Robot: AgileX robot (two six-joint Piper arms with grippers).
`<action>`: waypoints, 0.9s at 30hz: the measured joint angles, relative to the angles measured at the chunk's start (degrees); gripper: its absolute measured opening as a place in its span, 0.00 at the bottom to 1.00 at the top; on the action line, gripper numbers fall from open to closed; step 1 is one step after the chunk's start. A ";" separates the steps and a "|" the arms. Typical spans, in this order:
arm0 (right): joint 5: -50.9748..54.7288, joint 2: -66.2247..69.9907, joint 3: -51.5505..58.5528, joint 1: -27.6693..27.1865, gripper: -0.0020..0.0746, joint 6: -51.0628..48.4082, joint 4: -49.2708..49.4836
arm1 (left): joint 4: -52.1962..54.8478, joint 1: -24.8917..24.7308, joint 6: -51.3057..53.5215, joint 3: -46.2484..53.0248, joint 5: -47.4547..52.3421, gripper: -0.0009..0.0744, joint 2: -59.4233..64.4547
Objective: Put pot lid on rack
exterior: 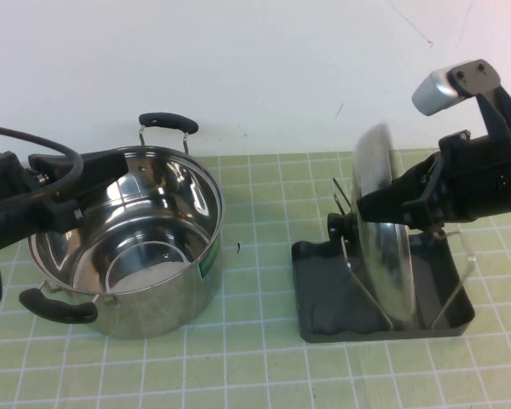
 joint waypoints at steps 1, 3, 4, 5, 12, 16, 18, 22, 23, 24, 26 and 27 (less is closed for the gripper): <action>0.00 0.00 0.00 -0.07 0.27 0.00 0.00 | 0.29 0.00 0.00 0.00 0.00 0.01 0.00; 0.00 0.00 0.00 -0.26 0.28 0.00 0.00 | 0.68 0.00 0.00 0.00 0.00 0.01 0.00; -0.13 0.00 0.00 -0.23 0.28 0.00 0.00 | 0.80 0.00 0.00 0.00 0.00 0.01 0.00; -0.22 0.00 0.00 -0.23 0.28 0.00 0.00 | 0.80 0.00 0.00 0.00 0.00 0.01 0.00; -0.60 -5.16 0.04 -0.29 0.28 -1.42 0.00 | 1.39 0.00 0.00 0.00 4.08 0.01 -1.15; -0.84 -12.81 0.04 -0.29 0.28 -3.31 -1.99 | 4.99 0.00 -0.56 0.00 13.90 0.01 -5.91; -1.08 -17.61 0.14 -0.29 0.28 -3.68 -4.21 | 7.00 0.00 -1.85 0.30 18.72 0.01 -9.24; -4.22 -27.97 3.24 -0.29 0.26 -5.61 -5.69 | 8.68 0.00 -3.09 3.71 28.65 0.01 -18.09; -5.55 -30.89 5.01 -0.29 0.25 -6.81 -5.69 | 8.79 0.00 -3.21 4.49 30.60 0.01 -20.19; -6.91 -33.83 7.11 -0.29 0.23 -8.21 -5.30 | 8.95 0.00 -3.21 5.94 32.93 0.01 -22.85; -9.92 -39.03 11.59 -0.29 0.18 -11.09 -3.58 | 9.08 0.00 -3.21 8.99 36.72 0.01 -27.74; -11.44 -41.81 14.35 -0.29 0.15 -12.92 -2.21 | 9.18 0.00 -3.30 10.60 38.65 0.01 -30.45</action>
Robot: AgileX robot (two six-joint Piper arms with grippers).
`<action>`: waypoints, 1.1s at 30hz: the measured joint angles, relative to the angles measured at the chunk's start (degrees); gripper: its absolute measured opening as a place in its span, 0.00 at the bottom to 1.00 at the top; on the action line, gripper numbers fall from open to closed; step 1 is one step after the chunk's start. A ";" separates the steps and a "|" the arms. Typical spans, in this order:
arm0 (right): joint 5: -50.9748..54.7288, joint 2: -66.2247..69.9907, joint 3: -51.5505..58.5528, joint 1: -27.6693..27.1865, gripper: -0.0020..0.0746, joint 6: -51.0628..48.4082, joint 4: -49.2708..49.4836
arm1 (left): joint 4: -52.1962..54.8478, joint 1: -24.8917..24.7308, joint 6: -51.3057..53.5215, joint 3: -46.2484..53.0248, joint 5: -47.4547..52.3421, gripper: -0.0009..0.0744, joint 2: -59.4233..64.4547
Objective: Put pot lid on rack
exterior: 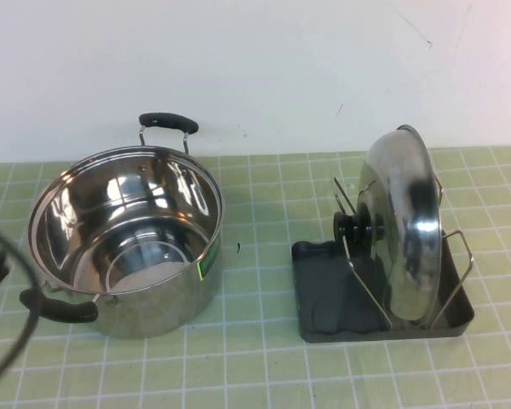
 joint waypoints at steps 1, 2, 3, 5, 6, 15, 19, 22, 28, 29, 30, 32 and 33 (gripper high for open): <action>-0.98 -2.25 2.79 0.00 0.13 -1.51 1.21 | 0.00 0.00 0.00 1.64 1.90 0.01 -2.68; -2.22 -4.95 5.53 0.00 0.11 -3.45 2.97 | 0.00 0.00 -0.03 2.88 3.59 0.01 -5.44; -3.16 -7.50 8.17 0.00 0.08 -5.44 4.72 | 0.00 0.00 -0.13 4.35 4.94 0.01 -7.55; -4.45 -12.07 12.55 0.00 0.05 -9.08 7.90 | 0.00 0.00 -0.13 6.96 6.47 0.01 -12.24; -5.12 -14.09 14.68 0.00 0.04 -10.66 9.43 | 0.00 0.00 -0.13 8.35 6.87 0.01 -14.31; -15.50 -20.74 24.25 0.00 0.03 -15.02 18.55 | 0.00 0.00 -0.13 17.14 5.92 0.01 -24.50; -18.43 -20.74 25.66 0.00 0.02 -15.02 22.81 | 0.65 0.00 -0.13 19.64 3.82 0.01 -24.84; -18.87 -20.74 25.91 0.00 0.02 -15.02 23.95 | 1.79 0.00 -0.13 21.14 3.72 0.01 -24.84; -19.14 -20.74 26.24 0.00 0.02 -14.79 24.43 | 6.51 0.00 -0.13 22.84 3.31 0.01 -24.84; -19.14 -20.74 26.24 0.00 0.02 -14.79 24.43 | 7.52 0.00 -0.13 22.97 3.31 0.01 -24.84; -19.23 -20.74 26.24 0.00 0.02 -14.79 24.43 | 8.34 0.00 -0.13 23.09 3.31 0.01 -24.84; -19.27 -20.74 26.24 0.00 0.02 -14.69 24.43 | 10.07 0.00 -0.13 23.07 3.09 0.01 -24.84; -19.36 -20.74 26.24 0.00 0.02 -14.69 24.43 | 10.50 0.00 -0.13 23.07 3.09 0.01 -24.84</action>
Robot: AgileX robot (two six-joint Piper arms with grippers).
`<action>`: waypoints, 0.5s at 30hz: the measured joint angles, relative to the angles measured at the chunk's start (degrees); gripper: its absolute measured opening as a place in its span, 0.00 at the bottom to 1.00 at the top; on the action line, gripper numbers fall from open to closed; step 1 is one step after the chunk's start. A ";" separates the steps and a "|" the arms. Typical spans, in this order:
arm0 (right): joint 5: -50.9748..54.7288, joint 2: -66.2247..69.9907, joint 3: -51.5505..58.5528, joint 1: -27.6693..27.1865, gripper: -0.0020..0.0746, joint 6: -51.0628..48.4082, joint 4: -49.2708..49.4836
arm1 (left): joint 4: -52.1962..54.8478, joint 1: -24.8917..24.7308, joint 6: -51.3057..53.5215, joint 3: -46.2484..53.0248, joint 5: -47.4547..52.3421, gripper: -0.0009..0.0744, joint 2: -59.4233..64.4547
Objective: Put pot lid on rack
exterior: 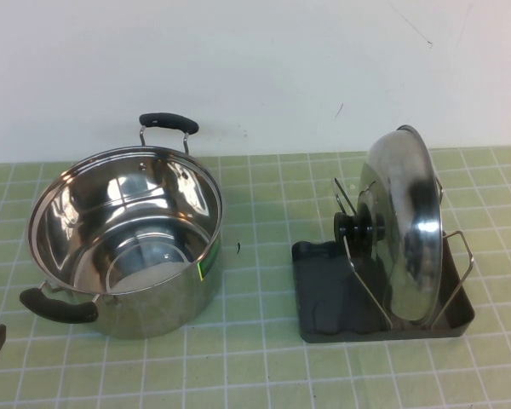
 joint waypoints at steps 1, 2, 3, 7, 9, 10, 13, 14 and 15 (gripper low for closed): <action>-0.26 0.00 0.00 0.00 0.02 0.00 0.00 | 0.49 0.00 0.00 0.00 -0.13 0.01 0.00; -1.29 0.00 0.28 0.00 0.02 0.00 0.04 | 0.77 0.00 0.00 0.00 -0.24 0.01 0.00; -3.99 -0.15 1.24 0.00 0.02 -0.11 0.32 | 0.93 0.00 0.00 0.04 -0.24 0.01 0.00; -13.58 -3.44 6.98 0.00 0.02 -1.74 -0.35 | 1.37 0.00 -0.12 0.13 -0.37 0.01 0.00; -18.04 -7.02 11.02 -0.08 0.02 1.82 -8.93 | 1.51 0.00 -0.12 0.13 -0.87 0.01 0.00; -20.22 -8.80 13.20 -0.38 0.02 7.38 -16.64 | 1.67 0.00 -0.12 0.13 -1.17 0.01 0.00; -23.67 -13.08 19.00 -3.74 0.02 31.28 -40.85 | 1.79 0.00 -0.12 0.13 -1.70 0.01 0.00; -23.29 -14.47 20.25 -5.40 0.02 39.19 -46.75 | 1.79 0.00 -0.12 0.13 -1.79 0.01 0.00; -21.82 -15.75 21.59 -8.30 0.02 46.11 -54.58 | 1.79 0.00 -0.12 0.13 -1.79 0.01 0.00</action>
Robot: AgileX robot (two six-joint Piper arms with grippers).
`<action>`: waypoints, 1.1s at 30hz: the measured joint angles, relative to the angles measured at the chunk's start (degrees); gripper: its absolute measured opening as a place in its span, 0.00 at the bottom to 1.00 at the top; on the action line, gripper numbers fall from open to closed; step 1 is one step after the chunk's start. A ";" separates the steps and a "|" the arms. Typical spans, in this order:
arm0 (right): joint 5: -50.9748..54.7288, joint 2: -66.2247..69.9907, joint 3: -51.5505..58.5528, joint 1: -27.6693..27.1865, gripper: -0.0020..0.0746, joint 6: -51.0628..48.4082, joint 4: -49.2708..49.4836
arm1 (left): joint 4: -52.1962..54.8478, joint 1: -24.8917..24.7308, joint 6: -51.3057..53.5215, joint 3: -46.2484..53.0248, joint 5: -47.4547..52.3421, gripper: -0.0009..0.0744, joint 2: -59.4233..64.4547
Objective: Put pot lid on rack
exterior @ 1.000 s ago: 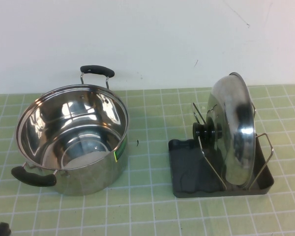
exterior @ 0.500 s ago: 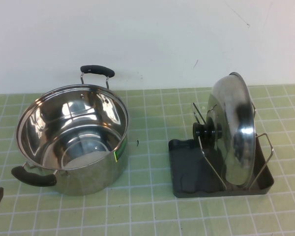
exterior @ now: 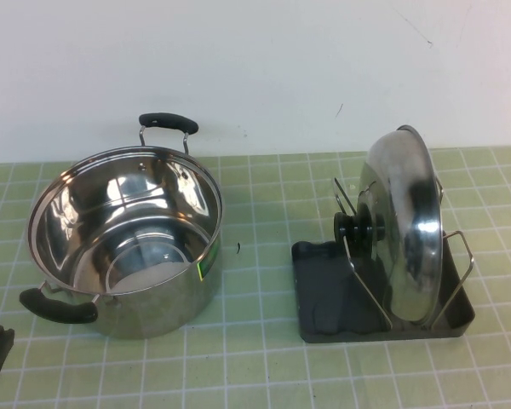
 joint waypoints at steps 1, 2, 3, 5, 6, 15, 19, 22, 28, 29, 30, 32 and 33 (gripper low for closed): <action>2.62 -1.23 0.53 -2.10 0.02 6.25 -4.63 | 0.00 0.00 0.00 0.00 0.00 0.01 0.00; 5.34 -2.23 0.93 -4.75 0.02 10.82 -9.94 | 0.00 0.00 0.00 0.00 -0.04 0.01 0.00; 8.85 -3.42 1.17 -7.27 0.02 15.85 -14.59 | 0.00 0.00 0.00 0.00 -0.13 0.01 0.00; 14.43 -5.23 1.44 -11.20 0.02 22.12 -20.50 | 0.00 0.00 0.00 0.00 -0.13 0.01 0.00; 16.15 -6.04 1.77 -12.56 0.02 23.96 -22.04 | 0.00 0.00 0.00 0.00 -0.13 0.01 0.00; 24.60 -7.72 2.45 -15.18 0.02 30.87 -25.67 | 0.00 0.00 0.00 0.00 -0.13 0.01 0.00; 28.18 -7.76 2.45 -10.60 0.02 35.07 -27.74 | 0.00 0.00 0.00 0.00 -0.13 0.01 0.00; 29.21 -7.76 2.35 -6.46 0.02 38.77 -29.97 | 0.00 0.00 0.00 0.00 -0.13 0.01 0.00; 29.34 -7.85 2.35 -3.45 0.02 43.47 -34.43 | 0.00 0.00 0.00 0.00 -0.13 0.01 0.00; 29.34 -7.85 2.35 -3.47 0.02 43.69 -34.43 | 0.00 0.00 0.00 0.00 -0.13 0.01 0.00; 29.36 -7.85 2.35 -3.47 0.02 43.85 -34.52 | 0.00 0.00 0.00 0.00 -0.13 0.01 0.00; 29.46 -7.85 2.35 -3.42 0.02 44.05 -34.55 | 0.00 0.00 0.00 0.00 -0.13 0.01 0.00; 29.46 -7.85 2.35 -3.42 0.02 44.05 -34.65 | 0.00 0.00 0.00 0.00 -0.13 0.01 0.00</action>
